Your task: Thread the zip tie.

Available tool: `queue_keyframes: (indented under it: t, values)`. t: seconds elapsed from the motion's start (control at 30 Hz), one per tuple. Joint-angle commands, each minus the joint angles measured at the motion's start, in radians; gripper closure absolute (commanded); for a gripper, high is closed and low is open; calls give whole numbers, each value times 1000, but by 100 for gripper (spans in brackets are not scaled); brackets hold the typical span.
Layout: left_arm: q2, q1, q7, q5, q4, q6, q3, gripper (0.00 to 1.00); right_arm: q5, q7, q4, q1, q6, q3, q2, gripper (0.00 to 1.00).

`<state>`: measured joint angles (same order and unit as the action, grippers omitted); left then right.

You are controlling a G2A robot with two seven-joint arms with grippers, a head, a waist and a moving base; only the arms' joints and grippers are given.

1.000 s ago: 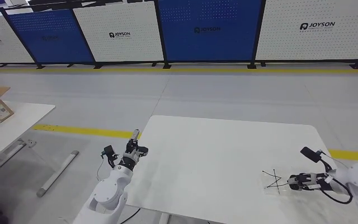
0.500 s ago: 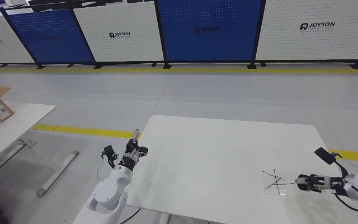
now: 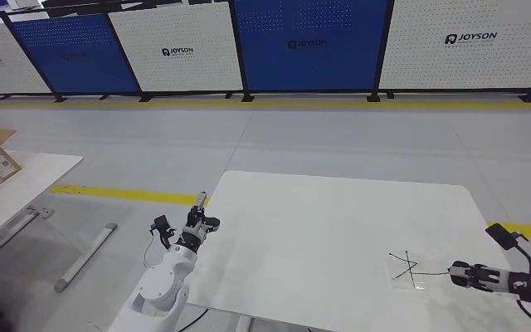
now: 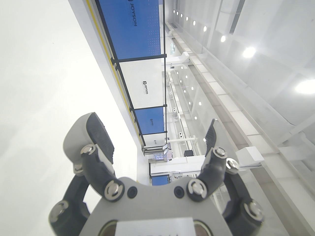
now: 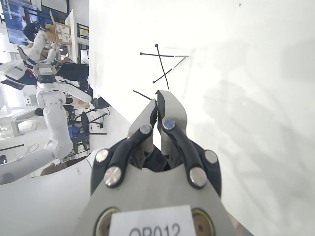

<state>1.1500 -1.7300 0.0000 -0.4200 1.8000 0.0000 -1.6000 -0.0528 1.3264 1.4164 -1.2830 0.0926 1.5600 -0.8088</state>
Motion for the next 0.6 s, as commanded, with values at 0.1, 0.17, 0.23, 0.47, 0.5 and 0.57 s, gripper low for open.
queue_keyframes:
  t: [0.1, 0.17, 0.23, 0.47, 0.5, 0.57]
  values:
    - [0, 0, 0, 0, 0, 0, 0, 0, 33, -67, 52, -30, 27, 24, 0, 100]
    - [0, 0, 0, 0, 0, 0, 0, 0, 78, -99, 90, -61, 45, 64, 2, 100]
    - [0, 0, 0, 0, 0, 0, 0, 0, 123, -122, 139, -108, 62, 117, 5, 100]
    - [0, 0, 0, 0, 0, 0, 0, 0, 201, -246, 347, -269, 51, 214, 1, 100]
    - [0, 0, 0, 0, 0, 0, 0, 0, 193, -269, 371, -285, 37, 209, -1, 100]
    - [0, 0, 0, 0, 0, 0, 0, 0, 187, -281, 384, -294, 29, 205, -2, 100]
